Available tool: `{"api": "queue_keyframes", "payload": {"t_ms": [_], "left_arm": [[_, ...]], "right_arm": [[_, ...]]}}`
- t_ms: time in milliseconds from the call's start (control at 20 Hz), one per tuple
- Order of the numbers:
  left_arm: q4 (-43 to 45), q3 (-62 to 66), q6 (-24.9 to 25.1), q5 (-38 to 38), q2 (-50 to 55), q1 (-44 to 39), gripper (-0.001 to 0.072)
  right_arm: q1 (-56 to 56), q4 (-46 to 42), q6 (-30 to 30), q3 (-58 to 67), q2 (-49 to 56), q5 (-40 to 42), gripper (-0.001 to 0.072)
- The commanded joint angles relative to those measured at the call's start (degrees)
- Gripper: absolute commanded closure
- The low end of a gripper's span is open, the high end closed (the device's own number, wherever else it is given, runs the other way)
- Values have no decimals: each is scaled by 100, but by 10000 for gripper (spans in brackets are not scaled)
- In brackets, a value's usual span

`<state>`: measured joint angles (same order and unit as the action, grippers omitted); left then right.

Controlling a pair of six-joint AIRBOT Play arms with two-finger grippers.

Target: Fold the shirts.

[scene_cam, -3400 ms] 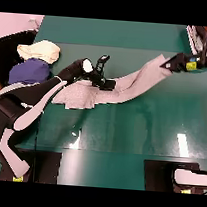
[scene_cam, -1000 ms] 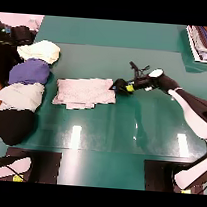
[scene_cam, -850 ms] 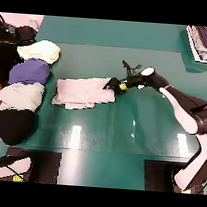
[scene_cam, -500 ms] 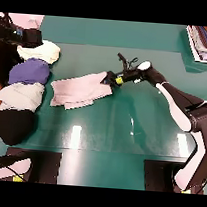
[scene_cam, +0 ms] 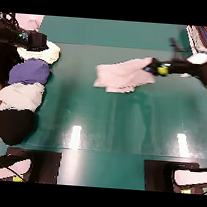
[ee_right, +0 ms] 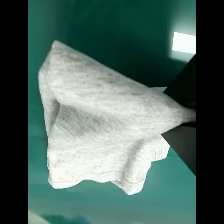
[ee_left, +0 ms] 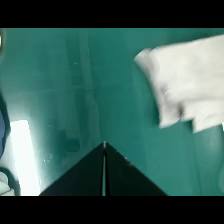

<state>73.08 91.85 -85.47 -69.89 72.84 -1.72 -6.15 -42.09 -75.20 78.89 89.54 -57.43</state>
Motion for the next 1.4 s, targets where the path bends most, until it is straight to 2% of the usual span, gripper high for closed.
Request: {"api": "queue_keyframes", "payload": {"t_ms": [0, 200, 350, 500, 650, 700, 750, 800, 850, 1000, 1200, 1350], "left_arm": [[-11, -2, -7, 9, 0, -7, 685], [-22, -2, -11, 26, 2, -9, 685], [-24, -2, -26, 68, 2, -9, 685], [-24, -2, -26, 155, 2, -9, 685], [-24, -2, -22, 173, 2, -7, 685], [-24, -2, -15, 173, 2, -7, 685], [-24, -2, -4, 173, 2, -7, 685], [-24, -2, -2, 168, 2, -7, 685], [-22, -2, -2, 155, 2, -7, 685], [-24, -2, -4, 101, 2, -7, 684], [-28, -2, -7, 111, 2, -7, 684], [-131, -2, -4, 52, 2, -7, 684]], "right_arm": [[1620, -472, -59, -1023, -1158, 234, 698], [3620, -896, -387, -1971, -2122, 334, 698], [4706, -1325, -750, -2743, -2739, 590, 698], [5252, -1355, -750, -3355, -3099, 640, 698], [5217, -1368, -737, -3718, -3272, 479, 697], [5160, -1390, -713, -3770, -3285, 328, 643], [5147, -1506, -702, -3759, -3285, 114, 384], [5165, -1661, -695, -3694, -3285, -212, 168], [5235, -1827, -691, -3567, -3287, -603, 147], [5477, -2166, -686, -3038, -3333, -1652, 152], [5202, -1987, -686, -2625, -3956, -1700, 159], [4352, -1735, -686, -2614, -4358, -1589, 160]]}}
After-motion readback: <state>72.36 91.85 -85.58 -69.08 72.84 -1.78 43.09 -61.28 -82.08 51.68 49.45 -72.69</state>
